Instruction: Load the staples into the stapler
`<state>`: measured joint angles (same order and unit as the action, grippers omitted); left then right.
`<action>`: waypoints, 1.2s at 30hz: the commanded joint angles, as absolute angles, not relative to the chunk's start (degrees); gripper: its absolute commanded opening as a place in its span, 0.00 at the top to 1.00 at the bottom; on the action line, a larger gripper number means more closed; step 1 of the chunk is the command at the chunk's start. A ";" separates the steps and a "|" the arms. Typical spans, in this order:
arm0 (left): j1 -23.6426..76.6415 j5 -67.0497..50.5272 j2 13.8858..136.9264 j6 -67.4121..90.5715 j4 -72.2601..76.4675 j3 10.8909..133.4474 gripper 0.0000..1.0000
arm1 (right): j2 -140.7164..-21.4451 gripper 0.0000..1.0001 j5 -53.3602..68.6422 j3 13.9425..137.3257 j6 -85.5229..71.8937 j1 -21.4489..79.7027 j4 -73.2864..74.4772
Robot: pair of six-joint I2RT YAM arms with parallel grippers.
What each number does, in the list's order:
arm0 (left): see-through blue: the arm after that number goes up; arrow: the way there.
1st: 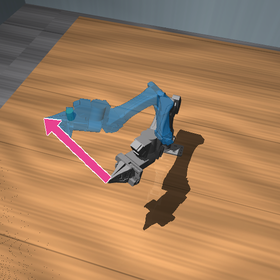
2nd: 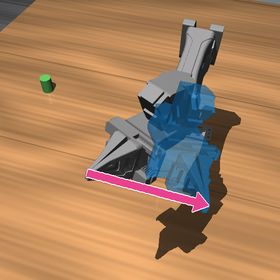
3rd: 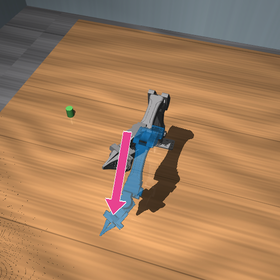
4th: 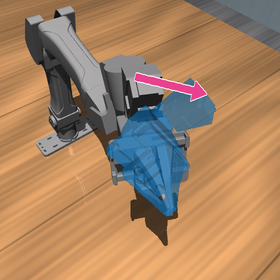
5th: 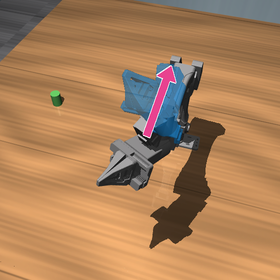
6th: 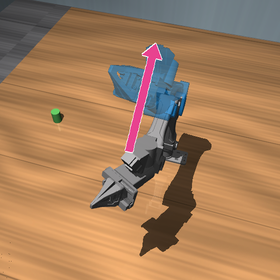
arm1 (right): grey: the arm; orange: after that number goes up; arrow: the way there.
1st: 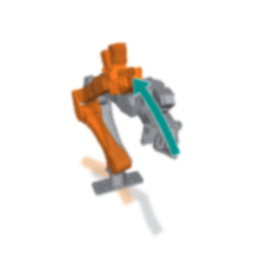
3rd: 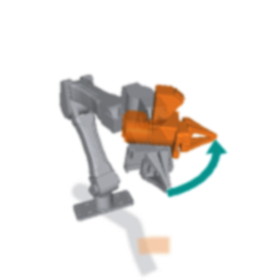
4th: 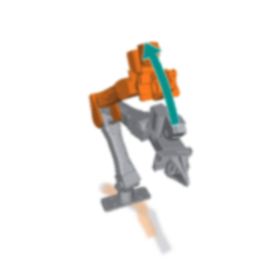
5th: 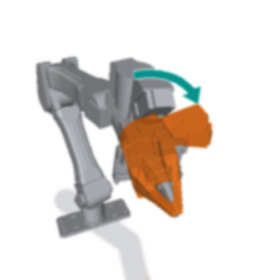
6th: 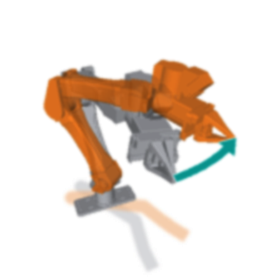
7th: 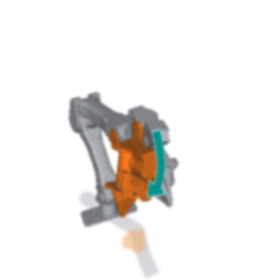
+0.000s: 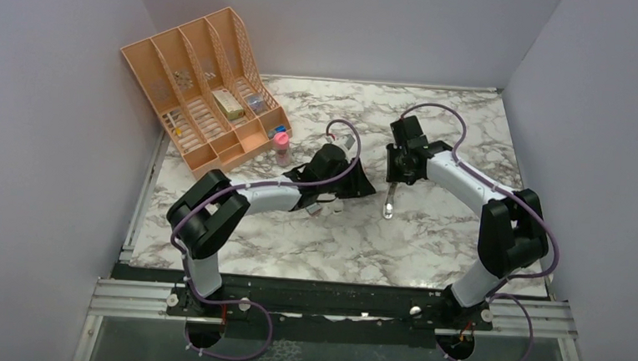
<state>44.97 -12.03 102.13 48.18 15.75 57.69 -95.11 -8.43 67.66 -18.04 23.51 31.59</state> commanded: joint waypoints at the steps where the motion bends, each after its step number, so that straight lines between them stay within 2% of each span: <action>1: 46.94 -9.55 102.58 50.25 19.23 57.32 0.55 | -93.72 0.74 -8.08 66.81 -20.26 23.29 33.08; 4: 47.90 -8.78 103.70 50.55 19.86 57.67 0.56 | -93.58 0.74 -8.17 66.59 -20.65 23.30 33.10; 9: 49.42 -9.61 106.91 50.73 20.56 59.15 0.70 | -93.98 0.75 -7.96 66.47 -21.00 23.29 33.14; 12: 49.79 -8.99 108.26 50.13 20.65 59.42 0.82 | -93.98 0.75 -8.12 66.60 -21.14 23.29 33.11; 14: 49.81 -8.72 109.17 48.90 20.65 59.89 0.85 | -94.08 0.75 -8.34 66.75 -21.26 23.30 32.98; 18: 49.82 -10.96 111.99 47.32 20.65 61.50 0.84 | -94.45 0.75 -8.40 66.78 -21.56 23.29 32.70; 21: 49.83 -12.21 113.40 47.51 21.32 61.57 0.77 | -94.64 0.75 -8.47 66.56 -22.01 23.29 32.43; 24: 49.83 -13.12 114.00 47.27 21.98 61.60 0.73 | -94.81 0.75 -8.68 66.66 -22.15 23.29 32.25; 36: 50.09 -15.71 116.76 47.64 24.94 61.67 0.78 | -95.68 0.76 -8.70 67.58 -22.85 23.29 31.90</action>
